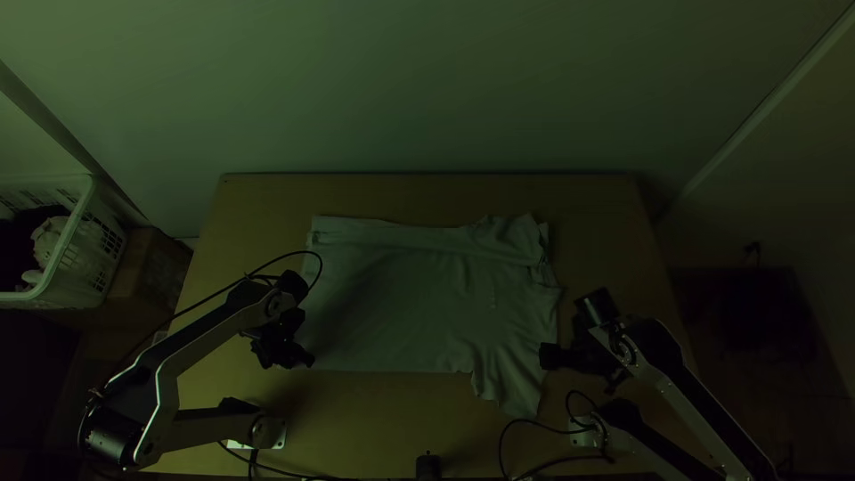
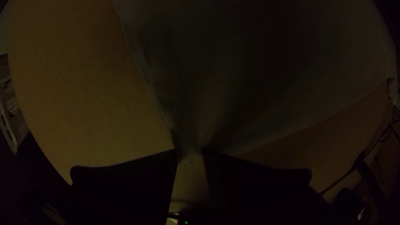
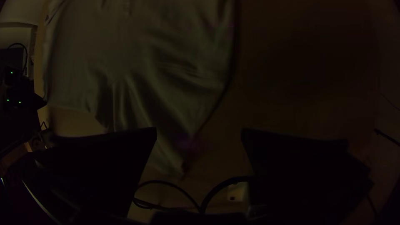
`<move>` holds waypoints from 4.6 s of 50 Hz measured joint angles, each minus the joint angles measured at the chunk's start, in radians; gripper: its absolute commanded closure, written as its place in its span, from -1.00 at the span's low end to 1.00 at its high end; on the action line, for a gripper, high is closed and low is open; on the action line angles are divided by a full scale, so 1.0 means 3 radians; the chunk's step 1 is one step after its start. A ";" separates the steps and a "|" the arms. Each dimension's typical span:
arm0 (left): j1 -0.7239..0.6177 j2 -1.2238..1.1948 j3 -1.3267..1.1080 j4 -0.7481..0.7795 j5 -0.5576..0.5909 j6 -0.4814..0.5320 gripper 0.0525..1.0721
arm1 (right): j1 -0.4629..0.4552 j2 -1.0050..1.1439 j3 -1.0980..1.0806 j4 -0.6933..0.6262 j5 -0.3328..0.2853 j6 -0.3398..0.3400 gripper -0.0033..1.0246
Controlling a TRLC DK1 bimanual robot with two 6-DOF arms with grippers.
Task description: Fold the t-shirt
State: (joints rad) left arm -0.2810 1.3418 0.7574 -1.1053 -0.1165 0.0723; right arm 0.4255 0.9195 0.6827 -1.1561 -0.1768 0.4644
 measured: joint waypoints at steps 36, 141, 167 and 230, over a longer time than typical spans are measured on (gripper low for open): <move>-0.0019 0.0000 0.0064 0.0114 -0.0004 0.0001 0.94 | 0.0436 0.0767 -0.0245 0.0423 -0.0088 0.0050 -0.62; 0.0638 0.0465 0.1742 0.0186 0.0125 0.0200 0.94 | -0.0205 0.1377 0.1144 0.0384 0.0609 -0.0476 0.94; 0.0638 0.1198 0.2730 0.0189 0.0139 0.0201 0.94 | -0.0665 0.2372 0.2040 0.0572 0.0641 -0.0720 0.94; 0.0754 0.2008 0.3704 0.0193 0.0153 0.0108 -0.92 | -0.0884 0.3713 0.3737 0.0645 0.0717 -0.0781 -0.74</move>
State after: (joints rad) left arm -0.0547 1.9442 1.8687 -1.0473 -0.0708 0.1047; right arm 0.1604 2.0335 1.8038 -0.9627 0.0383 0.2302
